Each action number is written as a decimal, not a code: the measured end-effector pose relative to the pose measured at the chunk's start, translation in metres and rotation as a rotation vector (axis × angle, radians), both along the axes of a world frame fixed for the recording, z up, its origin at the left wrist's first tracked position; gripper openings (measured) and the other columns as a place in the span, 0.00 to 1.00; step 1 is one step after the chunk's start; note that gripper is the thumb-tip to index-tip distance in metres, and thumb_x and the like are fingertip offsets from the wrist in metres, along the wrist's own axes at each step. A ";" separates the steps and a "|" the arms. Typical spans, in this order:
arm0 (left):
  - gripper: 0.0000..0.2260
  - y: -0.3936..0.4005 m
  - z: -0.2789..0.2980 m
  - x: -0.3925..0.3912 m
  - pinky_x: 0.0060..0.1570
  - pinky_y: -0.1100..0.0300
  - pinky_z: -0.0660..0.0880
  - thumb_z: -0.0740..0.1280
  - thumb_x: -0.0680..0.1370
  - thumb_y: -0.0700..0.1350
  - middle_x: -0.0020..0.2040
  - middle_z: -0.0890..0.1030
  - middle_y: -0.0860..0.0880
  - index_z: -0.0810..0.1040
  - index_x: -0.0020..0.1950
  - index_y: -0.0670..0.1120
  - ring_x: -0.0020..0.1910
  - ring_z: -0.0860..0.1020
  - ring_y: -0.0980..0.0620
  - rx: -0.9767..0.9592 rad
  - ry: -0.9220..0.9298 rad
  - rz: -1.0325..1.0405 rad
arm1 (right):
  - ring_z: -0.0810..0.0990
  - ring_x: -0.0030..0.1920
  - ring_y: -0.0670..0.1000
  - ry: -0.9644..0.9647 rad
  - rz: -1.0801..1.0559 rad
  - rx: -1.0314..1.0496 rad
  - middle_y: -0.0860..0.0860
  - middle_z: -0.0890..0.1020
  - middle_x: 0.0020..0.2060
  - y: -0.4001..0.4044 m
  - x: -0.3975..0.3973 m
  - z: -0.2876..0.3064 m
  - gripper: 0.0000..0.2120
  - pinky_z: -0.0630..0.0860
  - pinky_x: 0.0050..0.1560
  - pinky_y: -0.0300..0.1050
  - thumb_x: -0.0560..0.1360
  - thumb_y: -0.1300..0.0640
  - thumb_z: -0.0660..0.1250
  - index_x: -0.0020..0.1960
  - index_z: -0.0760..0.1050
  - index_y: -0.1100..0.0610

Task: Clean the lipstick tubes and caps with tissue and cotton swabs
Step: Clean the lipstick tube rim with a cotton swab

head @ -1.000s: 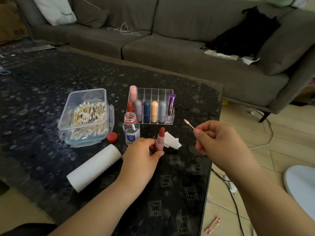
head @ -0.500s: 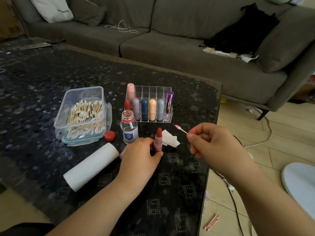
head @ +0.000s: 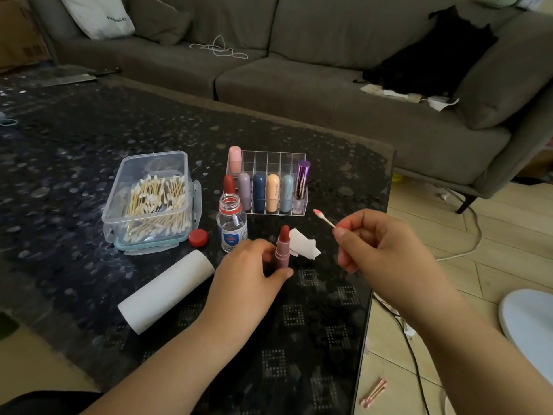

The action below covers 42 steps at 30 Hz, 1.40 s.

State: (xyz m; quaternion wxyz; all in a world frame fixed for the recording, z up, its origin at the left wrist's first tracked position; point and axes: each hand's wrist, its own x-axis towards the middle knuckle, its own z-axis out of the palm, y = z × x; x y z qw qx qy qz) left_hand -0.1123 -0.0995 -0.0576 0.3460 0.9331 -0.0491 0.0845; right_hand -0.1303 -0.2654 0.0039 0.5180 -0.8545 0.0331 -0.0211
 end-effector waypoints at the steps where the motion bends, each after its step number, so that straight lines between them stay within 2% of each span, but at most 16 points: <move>1: 0.11 0.004 0.004 -0.004 0.39 0.71 0.65 0.71 0.72 0.52 0.46 0.75 0.58 0.75 0.51 0.53 0.45 0.72 0.60 0.009 -0.037 0.011 | 0.77 0.28 0.42 -0.009 0.002 0.007 0.48 0.81 0.27 0.001 0.000 0.001 0.06 0.75 0.34 0.34 0.78 0.57 0.64 0.42 0.76 0.53; 3: 0.10 0.016 0.011 -0.009 0.39 0.68 0.66 0.72 0.70 0.48 0.44 0.74 0.56 0.75 0.47 0.50 0.45 0.74 0.56 0.108 -0.199 0.026 | 0.77 0.28 0.43 -0.024 0.013 0.016 0.48 0.81 0.27 0.003 0.000 0.002 0.06 0.76 0.34 0.35 0.78 0.57 0.64 0.42 0.76 0.53; 5: 0.10 0.032 0.010 -0.009 0.38 0.58 0.71 0.75 0.67 0.44 0.42 0.75 0.50 0.78 0.44 0.45 0.42 0.75 0.48 0.256 -0.351 0.046 | 0.76 0.28 0.42 -0.044 0.054 0.009 0.47 0.80 0.27 0.006 -0.002 0.004 0.06 0.75 0.33 0.34 0.77 0.57 0.64 0.41 0.76 0.53; 6: 0.10 0.040 0.008 -0.008 0.38 0.54 0.72 0.76 0.65 0.43 0.41 0.75 0.48 0.79 0.42 0.43 0.42 0.75 0.46 0.331 -0.369 0.062 | 0.76 0.28 0.42 -0.049 0.091 -0.005 0.47 0.80 0.27 0.008 -0.003 0.006 0.06 0.74 0.33 0.35 0.77 0.57 0.64 0.41 0.75 0.52; 9: 0.11 0.054 0.001 -0.004 0.42 0.49 0.71 0.78 0.64 0.47 0.41 0.73 0.47 0.81 0.39 0.43 0.43 0.71 0.44 0.454 -0.329 0.128 | 0.76 0.28 0.43 -0.007 0.249 -0.119 0.46 0.81 0.28 0.015 -0.007 0.009 0.06 0.74 0.33 0.36 0.76 0.55 0.65 0.41 0.75 0.49; 13: 0.12 0.056 -0.010 0.000 0.43 0.52 0.60 0.79 0.61 0.51 0.41 0.71 0.48 0.80 0.34 0.46 0.44 0.64 0.48 0.524 -0.258 0.114 | 0.75 0.28 0.38 0.027 0.362 -0.281 0.43 0.80 0.29 0.028 -0.012 0.004 0.06 0.72 0.34 0.30 0.76 0.54 0.66 0.40 0.74 0.47; 16: 0.11 0.058 -0.014 0.003 0.43 0.54 0.59 0.79 0.62 0.50 0.41 0.71 0.48 0.80 0.33 0.46 0.44 0.63 0.49 0.510 -0.222 0.105 | 0.76 0.29 0.37 0.029 0.360 -0.336 0.42 0.80 0.30 0.031 -0.012 0.000 0.06 0.71 0.35 0.28 0.76 0.54 0.65 0.40 0.74 0.47; 19: 0.10 0.058 -0.007 0.001 0.45 0.56 0.62 0.79 0.62 0.48 0.43 0.73 0.49 0.82 0.37 0.47 0.47 0.67 0.50 0.371 -0.212 0.064 | 0.76 0.30 0.39 0.006 0.345 -0.341 0.40 0.80 0.31 0.029 -0.011 0.000 0.06 0.71 0.34 0.30 0.76 0.53 0.66 0.41 0.74 0.46; 21: 0.09 0.060 0.011 -0.006 0.47 0.63 0.66 0.77 0.66 0.45 0.45 0.76 0.53 0.80 0.43 0.49 0.47 0.74 0.54 0.099 -0.139 -0.004 | 0.74 0.29 0.39 -0.059 0.321 -0.335 0.41 0.79 0.30 0.027 -0.012 0.002 0.06 0.70 0.33 0.30 0.75 0.52 0.66 0.40 0.74 0.46; 23: 0.08 0.065 0.028 -0.015 0.44 0.71 0.71 0.75 0.69 0.43 0.42 0.81 0.55 0.78 0.44 0.50 0.44 0.78 0.60 -0.234 0.057 -0.098 | 0.73 0.28 0.41 -0.136 0.307 -0.291 0.43 0.77 0.27 0.026 -0.013 0.006 0.05 0.70 0.33 0.30 0.73 0.51 0.66 0.38 0.75 0.45; 26: 0.09 0.074 0.039 -0.025 0.46 0.63 0.77 0.76 0.69 0.43 0.42 0.83 0.53 0.79 0.44 0.53 0.43 0.82 0.56 -0.523 0.189 -0.236 | 0.73 0.28 0.43 -0.208 0.320 -0.228 0.43 0.78 0.27 0.026 -0.017 0.013 0.04 0.70 0.31 0.32 0.70 0.49 0.65 0.38 0.76 0.46; 28: 0.09 0.076 0.043 -0.028 0.49 0.61 0.78 0.75 0.67 0.47 0.45 0.84 0.51 0.80 0.46 0.55 0.45 0.82 0.54 -0.605 0.190 -0.284 | 0.74 0.28 0.44 -0.244 0.326 -0.206 0.42 0.78 0.27 0.027 -0.018 0.016 0.04 0.70 0.30 0.32 0.68 0.49 0.65 0.37 0.77 0.47; 31: 0.11 0.079 0.047 -0.030 0.52 0.64 0.77 0.75 0.69 0.49 0.45 0.84 0.52 0.81 0.50 0.56 0.45 0.82 0.55 -0.655 0.197 -0.318 | 0.75 0.29 0.43 -0.272 0.336 -0.181 0.41 0.78 0.27 0.029 -0.019 0.016 0.04 0.69 0.30 0.31 0.68 0.48 0.66 0.37 0.77 0.48; 34: 0.13 0.081 0.048 -0.031 0.49 0.67 0.76 0.72 0.69 0.51 0.46 0.84 0.54 0.82 0.53 0.56 0.44 0.82 0.58 -0.645 0.183 -0.363 | 0.76 0.30 0.48 -0.299 0.349 -0.170 0.45 0.78 0.29 0.030 -0.019 0.017 0.06 0.71 0.29 0.35 0.68 0.46 0.68 0.42 0.77 0.46; 37: 0.13 0.081 0.047 -0.031 0.46 0.68 0.75 0.68 0.71 0.47 0.48 0.84 0.51 0.82 0.55 0.51 0.43 0.81 0.58 -0.650 0.185 -0.365 | 0.75 0.31 0.52 -0.334 0.364 -0.163 0.48 0.78 0.30 0.032 -0.019 0.018 0.05 0.72 0.29 0.39 0.71 0.47 0.70 0.44 0.76 0.46; 42: 0.12 0.077 0.046 -0.033 0.43 0.69 0.75 0.66 0.71 0.49 0.46 0.84 0.56 0.81 0.54 0.58 0.42 0.81 0.60 -0.691 0.213 -0.375 | 0.75 0.30 0.46 -0.402 0.372 -0.259 0.46 0.78 0.31 0.033 -0.017 0.016 0.01 0.69 0.29 0.30 0.70 0.50 0.68 0.40 0.77 0.47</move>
